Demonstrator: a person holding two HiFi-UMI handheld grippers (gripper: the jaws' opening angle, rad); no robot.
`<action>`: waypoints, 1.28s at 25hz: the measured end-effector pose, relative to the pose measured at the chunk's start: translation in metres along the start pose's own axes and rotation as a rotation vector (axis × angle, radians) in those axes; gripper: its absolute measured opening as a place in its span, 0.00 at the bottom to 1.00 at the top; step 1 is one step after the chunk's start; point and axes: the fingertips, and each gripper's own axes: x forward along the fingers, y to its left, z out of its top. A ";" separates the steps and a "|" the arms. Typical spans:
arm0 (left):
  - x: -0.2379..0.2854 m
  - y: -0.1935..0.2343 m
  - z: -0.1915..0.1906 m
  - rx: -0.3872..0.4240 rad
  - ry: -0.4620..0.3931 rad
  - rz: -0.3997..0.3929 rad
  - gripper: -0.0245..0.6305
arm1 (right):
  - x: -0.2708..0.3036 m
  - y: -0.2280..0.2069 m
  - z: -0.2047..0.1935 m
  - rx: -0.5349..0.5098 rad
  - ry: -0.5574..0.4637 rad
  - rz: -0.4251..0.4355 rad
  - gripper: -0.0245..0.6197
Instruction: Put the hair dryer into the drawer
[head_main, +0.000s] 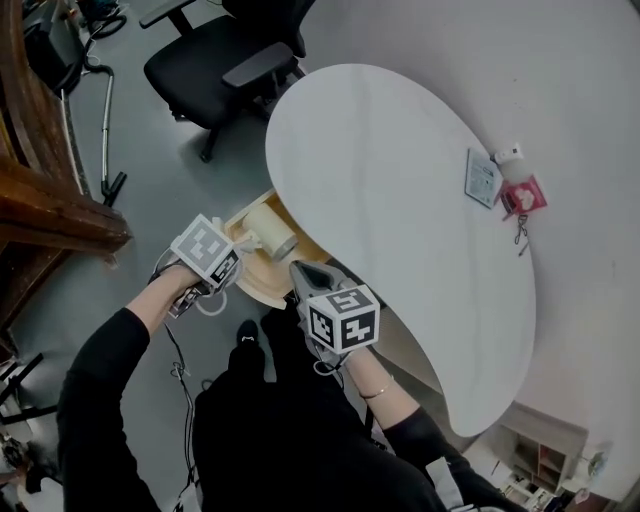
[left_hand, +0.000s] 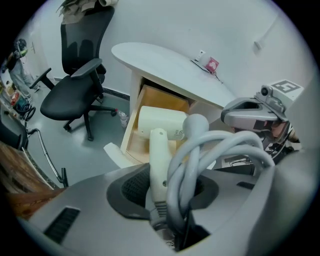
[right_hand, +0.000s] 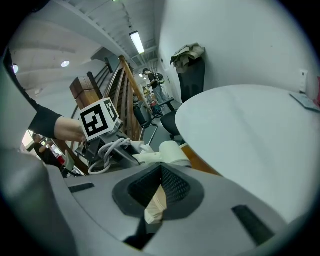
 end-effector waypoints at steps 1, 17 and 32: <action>0.002 0.000 0.003 0.011 0.007 0.000 0.29 | 0.002 -0.001 0.000 -0.002 0.005 -0.004 0.04; 0.046 -0.017 0.032 0.113 0.117 0.003 0.29 | 0.031 -0.008 -0.016 0.006 0.082 -0.012 0.04; 0.081 -0.005 0.045 0.113 0.123 0.068 0.29 | 0.050 -0.022 -0.045 0.027 0.215 -0.004 0.04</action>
